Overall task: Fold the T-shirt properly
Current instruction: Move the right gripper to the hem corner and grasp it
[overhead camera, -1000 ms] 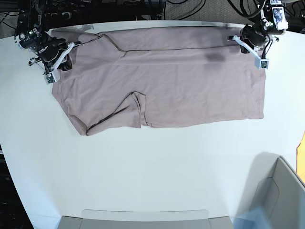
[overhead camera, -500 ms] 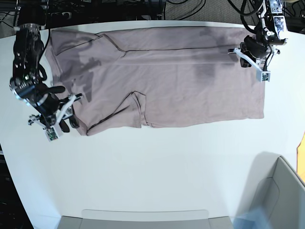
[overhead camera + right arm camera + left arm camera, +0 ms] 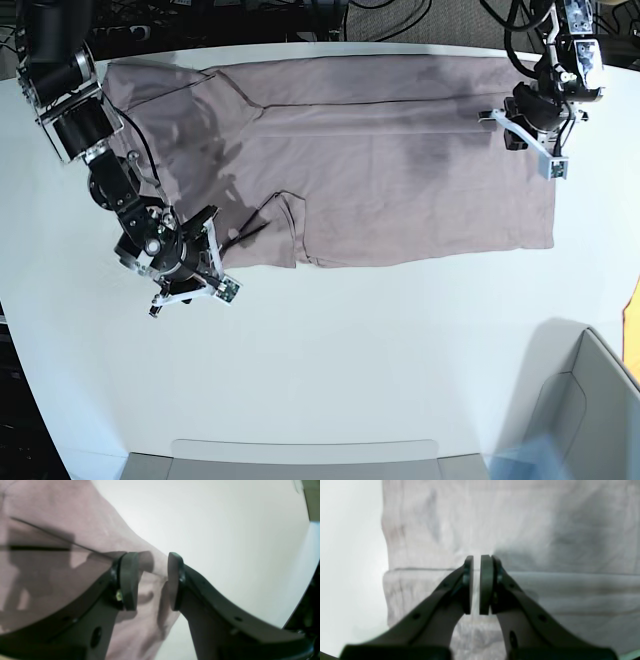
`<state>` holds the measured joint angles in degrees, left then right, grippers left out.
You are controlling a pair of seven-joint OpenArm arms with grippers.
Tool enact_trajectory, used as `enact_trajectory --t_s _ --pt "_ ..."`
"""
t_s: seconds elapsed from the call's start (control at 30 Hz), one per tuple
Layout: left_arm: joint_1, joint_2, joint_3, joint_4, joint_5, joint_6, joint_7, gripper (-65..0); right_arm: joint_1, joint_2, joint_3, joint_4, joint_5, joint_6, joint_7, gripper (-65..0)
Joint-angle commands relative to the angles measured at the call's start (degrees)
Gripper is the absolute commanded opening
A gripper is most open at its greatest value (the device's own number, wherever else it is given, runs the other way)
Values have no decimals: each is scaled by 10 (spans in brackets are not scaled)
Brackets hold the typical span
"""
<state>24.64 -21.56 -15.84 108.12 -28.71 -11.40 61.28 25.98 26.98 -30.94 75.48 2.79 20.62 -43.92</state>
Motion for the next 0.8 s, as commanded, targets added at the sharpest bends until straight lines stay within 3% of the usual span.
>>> enact_trajectory --t_s 0.0,0.3,0.43,0.77 --pt "3 -5 1 9 -3 1 -7 -587 33 7 -4 -1 -7 -4 5 -449" --pt "2 -5 0 7 -3 1 -7 -586 76 6 -96 -22 -7 2 5 -448" --pt "-5 -5 1 7 -3 1 -7 -586 81 -11 -104 -24 -7 31 3 -448" --pt "-39 -5 1 6 -3 1 33 -586 100 -64 -109 -117 -7 33 7 -448"
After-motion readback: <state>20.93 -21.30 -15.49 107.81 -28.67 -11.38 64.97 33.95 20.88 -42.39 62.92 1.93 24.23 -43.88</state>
